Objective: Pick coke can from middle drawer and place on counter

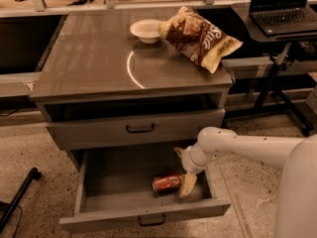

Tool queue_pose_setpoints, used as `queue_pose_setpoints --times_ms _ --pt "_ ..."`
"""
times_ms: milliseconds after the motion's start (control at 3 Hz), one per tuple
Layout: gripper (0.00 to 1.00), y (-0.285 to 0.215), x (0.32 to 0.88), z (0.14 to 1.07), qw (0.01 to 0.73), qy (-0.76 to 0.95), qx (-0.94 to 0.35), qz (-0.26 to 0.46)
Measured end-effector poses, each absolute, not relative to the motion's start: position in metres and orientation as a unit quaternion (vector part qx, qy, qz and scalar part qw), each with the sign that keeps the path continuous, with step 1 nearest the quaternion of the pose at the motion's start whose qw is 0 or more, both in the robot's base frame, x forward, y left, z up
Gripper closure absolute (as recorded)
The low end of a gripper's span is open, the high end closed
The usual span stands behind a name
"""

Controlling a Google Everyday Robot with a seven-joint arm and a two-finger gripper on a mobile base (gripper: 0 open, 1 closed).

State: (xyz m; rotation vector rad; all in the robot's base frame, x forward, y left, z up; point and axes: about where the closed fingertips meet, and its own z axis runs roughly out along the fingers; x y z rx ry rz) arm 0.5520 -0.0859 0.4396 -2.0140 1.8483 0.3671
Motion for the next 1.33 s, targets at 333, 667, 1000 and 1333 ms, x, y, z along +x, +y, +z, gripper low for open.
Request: queue_pose_setpoints --times_ms 333,667,1000,1333 --pt "0.0 -0.078 0.557 0.428 0.194 0.645 -0.727 0.133" --pt "0.0 -0.068 0.562 0.412 0.196 0.635 -0.734 0.139" --pt "0.0 -0.061 0.567 0.4 0.201 0.63 -0.736 0.142" --pt "0.0 -0.054 0.568 0.389 0.197 0.63 -0.738 0.14"
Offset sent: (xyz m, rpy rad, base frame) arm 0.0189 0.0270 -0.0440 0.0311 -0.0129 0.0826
